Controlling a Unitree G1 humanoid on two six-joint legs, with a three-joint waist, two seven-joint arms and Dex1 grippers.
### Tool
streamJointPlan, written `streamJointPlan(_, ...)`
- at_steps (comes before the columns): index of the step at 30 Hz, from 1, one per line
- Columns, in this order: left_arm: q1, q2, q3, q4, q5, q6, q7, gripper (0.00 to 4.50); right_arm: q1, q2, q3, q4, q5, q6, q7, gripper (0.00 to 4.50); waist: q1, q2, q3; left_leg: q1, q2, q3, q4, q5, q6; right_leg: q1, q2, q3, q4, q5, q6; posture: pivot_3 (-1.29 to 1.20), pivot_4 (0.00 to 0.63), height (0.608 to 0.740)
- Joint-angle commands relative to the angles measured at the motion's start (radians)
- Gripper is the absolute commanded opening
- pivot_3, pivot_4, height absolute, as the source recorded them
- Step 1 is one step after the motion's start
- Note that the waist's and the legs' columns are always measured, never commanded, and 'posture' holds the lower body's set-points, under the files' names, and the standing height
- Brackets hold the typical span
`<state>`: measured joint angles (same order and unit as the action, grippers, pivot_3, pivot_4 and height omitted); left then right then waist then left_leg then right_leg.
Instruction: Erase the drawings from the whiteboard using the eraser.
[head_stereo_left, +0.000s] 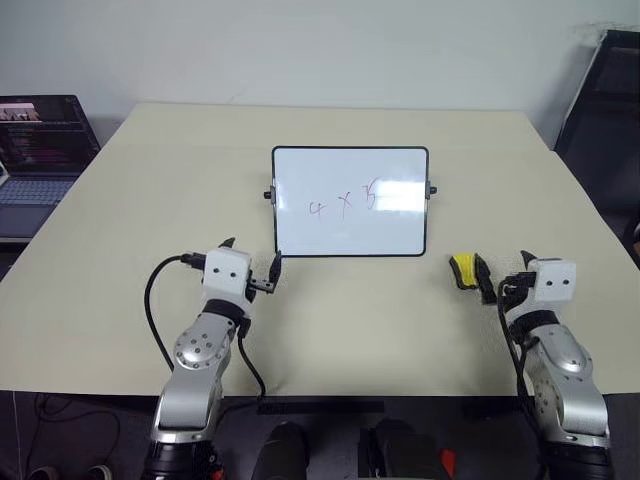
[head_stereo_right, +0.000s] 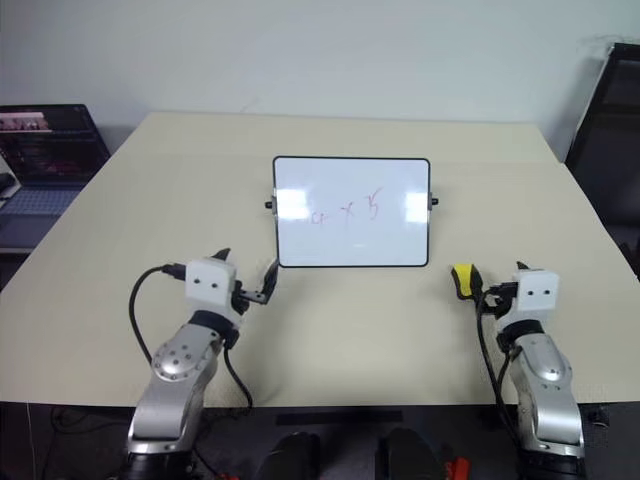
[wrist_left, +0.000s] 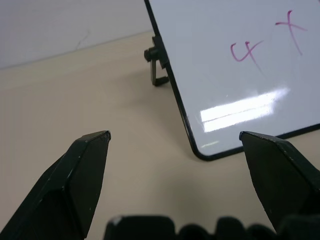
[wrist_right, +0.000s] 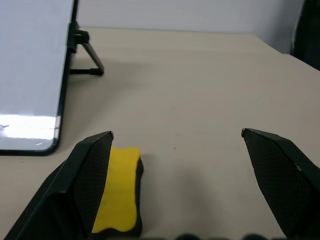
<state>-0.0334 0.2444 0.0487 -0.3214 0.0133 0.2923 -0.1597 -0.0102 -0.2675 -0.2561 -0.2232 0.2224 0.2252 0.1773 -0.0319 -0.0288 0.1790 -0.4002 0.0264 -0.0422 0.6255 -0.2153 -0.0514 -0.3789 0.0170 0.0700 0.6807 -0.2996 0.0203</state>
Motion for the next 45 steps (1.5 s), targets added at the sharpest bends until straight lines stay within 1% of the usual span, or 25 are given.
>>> streamJointPlan(1,0.003,-0.007,0.0,-0.034,0.014,-0.013,0.019,4.5,0.001,-0.01,0.006,-0.036,-0.001,0.011,0.007,4.45,0.0,0.0,0.0,0.0,0.0,0.0,0.0,0.0,0.0,0.0,0.0,0.0,0.0,0.0,0.0,0.0,0.15,0.74)
streamJointPlan(3,0.016,-0.006,-0.003,-0.026,0.023,-0.015,0.022,4.5,0.009,-0.005,0.02,-0.043,-0.019,0.021,-0.005,4.45,-0.001,0.0,0.0,0.0,0.0,0.0,0.0,0.0,0.0,0.0,0.0,0.0,0.0,0.0,0.0,0.0,0.15,0.74)
streamJointPlan(6,0.016,0.007,-0.001,-0.041,-0.001,-0.013,-0.011,4.5,0.015,-0.008,0.027,-0.133,-0.018,0.057,-0.019,4.45,0.0,0.0,0.0,0.0,0.0,0.0,0.0,0.0,0.0,0.0,0.0,0.0,0.0,0.0,0.0,0.0,0.15,0.74)
streamJointPlan(11,0.017,0.066,0.058,-0.026,-0.057,-0.041,-0.084,4.5,0.041,0.014,0.033,-0.262,0.025,0.142,-0.037,4.45,-0.001,0.0,0.0,0.0,0.0,0.0,0.0,0.0,0.0,-0.001,0.0,0.0,0.0,0.0,0.0,0.0,0.15,0.74)
streamJointPlan(15,-0.033,0.2,0.091,-0.041,-0.224,-0.011,-0.323,4.5,0.029,0.004,0.055,-0.327,0.067,0.196,-0.006,4.45,0.0,0.001,0.0,0.0,0.0,0.0,0.0,0.0,0.0,-0.001,0.0,0.0,0.0,0.0,-0.001,0.0,0.15,0.74)
streamJointPlan(18,-0.077,0.299,0.087,0.003,-0.28,-0.012,-0.464,4.5,0.009,0.033,0.079,-0.33,0.039,0.188,-0.038,4.45,-0.001,0.001,0.0,0.0,0.0,0.001,0.0,0.0,0.0,-0.001,0.0,0.0,0.0,0.0,-0.001,0.0,0.15,0.74)
streamJointPlan(19,-0.094,0.326,0.099,0.024,-0.31,-0.006,-0.506,4.5,-0.002,0.046,0.106,-0.338,0.02,0.188,-0.053,4.45,-0.001,0.001,0.0,0.0,0.0,0.001,0.0,0.0,0.0,-0.001,0.0,0.0,0.0,0.0,-0.001,0.0,0.15,0.74)
streamJointPlan(20,-0.117,0.351,0.096,0.042,-0.335,-0.019,-0.56,4.5,-0.009,0.055,0.121,-0.345,0.021,0.211,-0.061,4.45,-0.001,0.001,0.0,0.0,0.001,0.001,0.0,0.0,0.0,-0.001,0.0,0.0,0.0,-0.001,-0.001,0.0,0.15,0.74)
streamJointPlan(23,-0.2,0.417,0.033,0.071,-0.368,-0.004,-0.701,4.5,-0.028,0.056,0.096,-0.358,0.105,0.352,-0.059,4.45,-0.001,0.001,0.001,-0.001,0.001,0.001,-0.001,0.0,0.0,-0.002,0.0,0.0,0.0,-0.001,-0.001,0.0,0.15,0.74)
streamJointPlan(28,-0.31,0.452,-0.052,0.09,-0.398,0.046,-0.837,4.5,-0.07,0.01,0.071,-0.313,0.099,0.433,-0.061,4.45,0.0,0.001,0.001,-0.002,0.0,0.001,-0.001,0.0,0.0,-0.002,0.0,0.0,-0.001,-0.001,-0.001,0.0,0.15,0.74)
streamJointPlan(30,-0.338,0.466,-0.083,0.096,-0.405,0.046,-0.903,4.5,-0.097,-0.003,0.062,-0.292,0.101,0.463,-0.065,4.45,-0.001,0.001,0.001,-0.002,0.0,0.001,-0.001,0.0,0.0,-0.002,0.0,0.0,-0.001,-0.001,-0.001,0.0,0.15,0.74)
streamJointPlan(34,-0.386,0.478,-0.133,0.127,-0.39,0.031,-0.98,4.5,-0.132,-0.02,0.053,-0.242,0.087,0.491,-0.072,4.45,-0.007,0.001,0.001,-0.002,0.001,0.001,-0.002,0.0,0.0,-0.004,0.001,0.0,0.0,-0.001,-0.001,0.0,0.15,0.74)
streamJointPlan(37,-0.489,0.448,-0.184,0.217,-0.359,-0.003,-1.027,4.5,-0.185,-0.046,0.05,-0.137,0.084,0.512,-0.052,4.45,-0.007,0.001,0.001,-0.003,0.001,0.002,-0.002,0.0,0.0,-0.005,0.002,0.0,0.001,-0.001,-0.001,0.0,0.15,0.74)
streamJointPlan(38,-0.513,0.439,-0.196,0.239,-0.353,-0.012,-1.037,4.5,-0.198,-0.056,0.047,-0.108,0.079,0.509,-0.048,4.45,-0.007,0.001,0.001,-0.003,0.0,0.002,-0.001,0.0,0.0,-0.005,0.005,0.0,0.0,-0.001,0.0,0.0,0.15,0.74)
streamJointPlan(42,-0.541,0.422,-0.219,0.268,-0.335,-0.038,-1.059,4.5,-0.223,-0.068,0.022,-0.043,0.082,0.509,-0.043,4.45,-0.006,0.001,0.001,-0.004,0.0,0.004,-0.001,-0.001,0.002,-0.006,0.005,0.0,0.0,0.0,0.0,0.0,0.15,0.74)
streamJointPlan(45,-0.536,0.418,-0.221,0.266,-0.331,-0.047,-1.068,4.5,-0.233,-0.07,0.021,-0.014,0.078,0.507,-0.039,4.45,-0.008,0.001,0.001,-0.009,0.001,0.004,-0.001,-0.001,0.002,-0.011,0.005,0.0,0.0,0.0,0.0,0.0,0.15,0.74)
